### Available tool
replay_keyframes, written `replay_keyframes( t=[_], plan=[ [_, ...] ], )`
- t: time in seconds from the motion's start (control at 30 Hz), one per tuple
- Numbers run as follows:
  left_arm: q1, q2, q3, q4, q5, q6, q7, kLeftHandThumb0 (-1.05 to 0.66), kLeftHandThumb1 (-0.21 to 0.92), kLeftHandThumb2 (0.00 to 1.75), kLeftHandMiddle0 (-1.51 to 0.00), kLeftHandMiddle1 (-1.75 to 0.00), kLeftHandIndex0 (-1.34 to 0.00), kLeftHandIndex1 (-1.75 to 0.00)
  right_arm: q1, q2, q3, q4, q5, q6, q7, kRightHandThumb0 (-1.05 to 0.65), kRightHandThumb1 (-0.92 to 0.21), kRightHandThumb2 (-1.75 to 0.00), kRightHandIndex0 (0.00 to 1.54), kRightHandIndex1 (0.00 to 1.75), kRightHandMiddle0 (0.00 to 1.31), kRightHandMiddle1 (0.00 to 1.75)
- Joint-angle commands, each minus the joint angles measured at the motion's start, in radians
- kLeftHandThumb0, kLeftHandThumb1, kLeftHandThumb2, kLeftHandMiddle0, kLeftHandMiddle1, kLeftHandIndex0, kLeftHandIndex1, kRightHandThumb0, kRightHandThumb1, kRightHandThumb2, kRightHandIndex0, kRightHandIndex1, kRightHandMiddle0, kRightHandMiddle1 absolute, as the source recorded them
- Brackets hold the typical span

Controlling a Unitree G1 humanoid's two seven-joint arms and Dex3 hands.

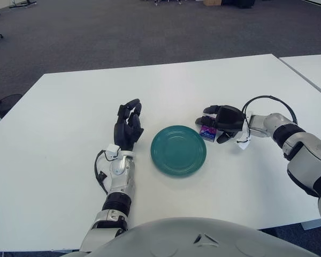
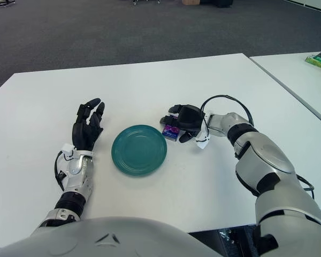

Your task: Put the gum into the plate.

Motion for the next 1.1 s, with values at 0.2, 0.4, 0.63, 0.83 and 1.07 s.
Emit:
replay_keyframes(
  t=[0.2, 0.4, 0.63, 0.83, 1.07],
  plan=[
    [0.168, -0.191, -0.018, 0.093, -0.027, -0.004, 0.034, -0.80, 0.92, 0.69, -0.54, -0.04, -0.18, -1.02, 0.025, -0.065, 0.087, -0.165, -0.017, -0.108, 0.233, -0.59, -0.92, -0.67, 0.51, 1.66, 0.21, 1.62],
    [0.169, -0.190, -0.019, 0.090, -0.035, 0.000, 0.031, -0.81, 0.92, 0.68, -0.53, -0.04, -0.18, -1.02, 0.043, -0.084, 0.032, -0.230, 0.079, -0.105, 0.395, -0.57, -0.92, -0.68, 0.73, 1.74, 0.45, 1.73],
    [0.163, -0.188, -0.020, 0.094, -0.034, 0.003, 0.039, -0.80, 0.92, 0.68, -0.53, -0.04, -0.20, -1.02, 0.077, -0.112, -0.032, -0.300, 0.165, -0.083, 0.500, -0.56, -0.92, -0.68, 0.85, 1.75, 0.57, 1.75],
    [0.158, -0.187, -0.020, 0.097, -0.034, 0.003, 0.045, -0.80, 0.92, 0.67, -0.54, -0.04, -0.20, -1.03, 0.103, -0.123, -0.075, -0.332, 0.215, -0.083, 0.548, -0.52, -0.92, -0.68, 0.88, 1.75, 0.59, 1.75],
    [0.156, -0.186, -0.021, 0.096, -0.032, 0.002, 0.050, -0.80, 0.92, 0.68, -0.55, -0.05, -0.20, -1.02, 0.123, -0.131, -0.109, -0.354, 0.242, -0.078, 0.572, -0.48, -0.92, -0.68, 0.89, 1.75, 0.58, 1.75]
  ],
)
